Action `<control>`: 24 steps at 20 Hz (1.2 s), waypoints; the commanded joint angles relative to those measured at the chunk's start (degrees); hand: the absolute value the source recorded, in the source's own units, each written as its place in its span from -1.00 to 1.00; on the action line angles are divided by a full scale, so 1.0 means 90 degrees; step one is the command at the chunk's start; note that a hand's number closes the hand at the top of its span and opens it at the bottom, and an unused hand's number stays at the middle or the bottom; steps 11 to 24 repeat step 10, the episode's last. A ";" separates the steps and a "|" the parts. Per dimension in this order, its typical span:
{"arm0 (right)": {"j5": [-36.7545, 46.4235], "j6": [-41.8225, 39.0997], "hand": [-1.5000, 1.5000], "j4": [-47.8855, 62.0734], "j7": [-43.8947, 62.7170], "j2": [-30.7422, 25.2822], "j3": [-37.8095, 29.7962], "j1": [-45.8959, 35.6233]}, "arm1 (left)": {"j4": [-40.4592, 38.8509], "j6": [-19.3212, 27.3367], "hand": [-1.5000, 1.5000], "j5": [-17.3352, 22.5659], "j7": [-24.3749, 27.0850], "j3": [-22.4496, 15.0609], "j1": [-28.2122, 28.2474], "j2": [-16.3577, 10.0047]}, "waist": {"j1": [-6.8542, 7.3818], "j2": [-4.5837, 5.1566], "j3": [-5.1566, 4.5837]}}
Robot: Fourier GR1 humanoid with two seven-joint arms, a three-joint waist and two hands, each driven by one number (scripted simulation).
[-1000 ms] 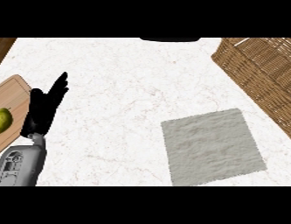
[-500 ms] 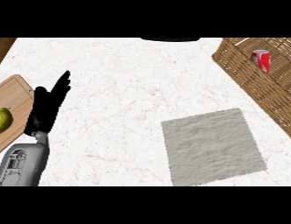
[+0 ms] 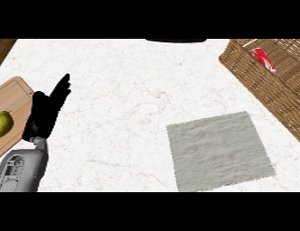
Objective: Pick the can from the placemat and place it in the basket
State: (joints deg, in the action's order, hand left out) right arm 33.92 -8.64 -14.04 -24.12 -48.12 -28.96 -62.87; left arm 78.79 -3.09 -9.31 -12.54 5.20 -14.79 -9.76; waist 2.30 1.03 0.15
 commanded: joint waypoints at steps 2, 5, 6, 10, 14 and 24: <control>-0.0469 -0.0103 -1.00 0.0422 0.0096 -0.0688 -0.0600 0.0264 | -0.0082 0.0055 0.00 -0.0007 0.0175 -0.0036 0.0099 0.0123 | 0.0010 0.0050 0.0011; -0.0543 -0.0445 -1.00 0.0594 0.0172 -0.1160 -0.0706 0.0466 | 0.0182 -0.0113 0.00 0.0119 -0.0118 -0.0005 0.0002 0.0009 | 0.0069 0.0050 0.0021; -0.0552 -0.0580 -1.00 0.0652 0.0147 -0.1383 -0.0732 0.0635 | 0.0204 -0.0093 0.00 0.0091 0.0122 0.0019 0.0211 -0.0023 | 0.0075 0.0056 0.0024; -0.0767 -0.1066 -1.00 0.0762 -0.0149 -0.1814 -0.0961 0.0930 | -0.0027 0.0006 0.00 0.0049 0.0078 0.0087 0.0032 -0.0018 | 0.0025 0.0098 0.0041; -0.0767 -0.1066 -1.00 0.0762 -0.0149 -0.1814 -0.0961 0.0930 | -0.0027 0.0006 0.00 0.0049 0.0078 0.0087 0.0032 -0.0018 | 0.0025 0.0098 0.0041; -0.0767 -0.1066 -1.00 0.0762 -0.0149 -0.1814 -0.0961 0.0930 | -0.0027 0.0006 0.00 0.0049 0.0078 0.0087 0.0032 -0.0018 | 0.0025 0.0098 0.0041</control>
